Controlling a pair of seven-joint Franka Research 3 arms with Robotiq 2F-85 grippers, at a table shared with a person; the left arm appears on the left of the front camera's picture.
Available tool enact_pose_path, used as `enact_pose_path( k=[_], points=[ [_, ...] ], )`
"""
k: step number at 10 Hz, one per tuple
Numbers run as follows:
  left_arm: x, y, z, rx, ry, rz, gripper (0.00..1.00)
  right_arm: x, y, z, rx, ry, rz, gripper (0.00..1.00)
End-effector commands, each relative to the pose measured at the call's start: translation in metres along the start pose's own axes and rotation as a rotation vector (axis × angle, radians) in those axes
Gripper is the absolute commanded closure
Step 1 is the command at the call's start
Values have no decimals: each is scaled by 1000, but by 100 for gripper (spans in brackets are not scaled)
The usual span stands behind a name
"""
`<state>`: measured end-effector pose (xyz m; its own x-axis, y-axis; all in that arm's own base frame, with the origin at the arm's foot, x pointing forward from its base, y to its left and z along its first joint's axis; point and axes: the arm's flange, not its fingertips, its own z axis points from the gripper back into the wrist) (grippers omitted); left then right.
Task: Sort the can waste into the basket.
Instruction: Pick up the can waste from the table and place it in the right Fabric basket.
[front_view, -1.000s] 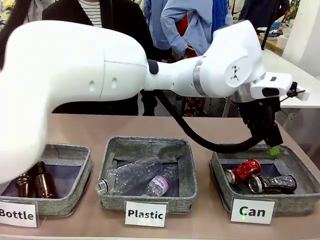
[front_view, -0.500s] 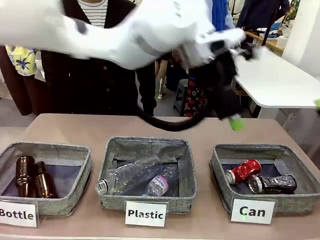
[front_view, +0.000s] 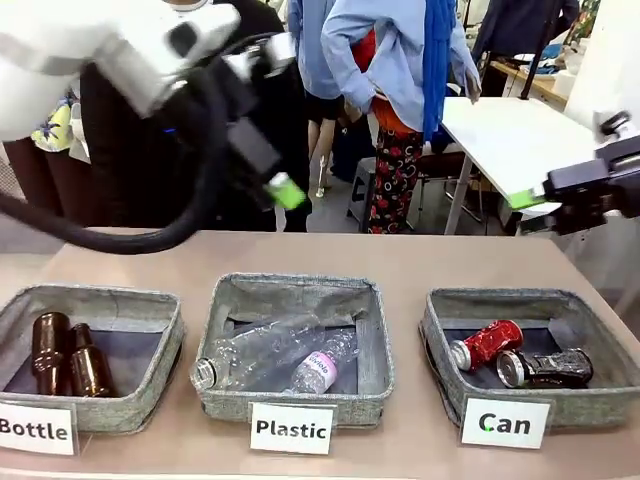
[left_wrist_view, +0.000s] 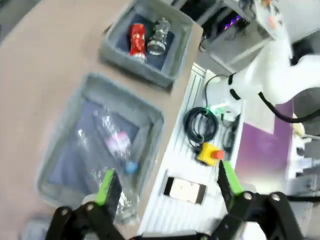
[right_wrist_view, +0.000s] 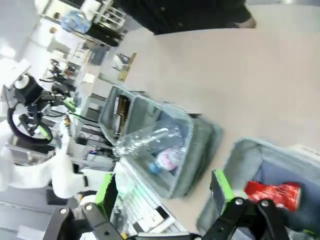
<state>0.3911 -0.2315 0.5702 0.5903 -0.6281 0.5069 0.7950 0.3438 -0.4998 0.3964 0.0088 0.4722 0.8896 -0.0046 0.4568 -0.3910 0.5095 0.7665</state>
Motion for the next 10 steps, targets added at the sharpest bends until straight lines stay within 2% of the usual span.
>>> enact_pose_path(
  k=[1, 2, 3, 4, 6, 7, 10],
  points=[
    [-51, 19, 33, -51, -121, 252, 0, -5, 7, -40, 97, -18, -110, 0],
    [-89, 40, 53, -79, -221, 394, 0, -8, 14, -56, 164, 23, -161, 0],
    [-130, 66, 71, -158, -358, 520, 0, -6, 21, -67, 203, 72, -217, 0],
    [-174, 94, 79, -221, -539, 710, 0, -3, 24, -75, 226, 134, -266, 0],
    [-245, 121, 67, -274, -802, 923, 0, 3, 22, -77, 236, 160, -311, 0],
    [-194, 108, 84, -188, -382, 673, 0, -15, 21, -83, 235, 139, -237, 0],
    [-194, 108, 84, -188, -382, 673, 0, -15, 21, -83, 235, 139, -237, 0]
  ],
)
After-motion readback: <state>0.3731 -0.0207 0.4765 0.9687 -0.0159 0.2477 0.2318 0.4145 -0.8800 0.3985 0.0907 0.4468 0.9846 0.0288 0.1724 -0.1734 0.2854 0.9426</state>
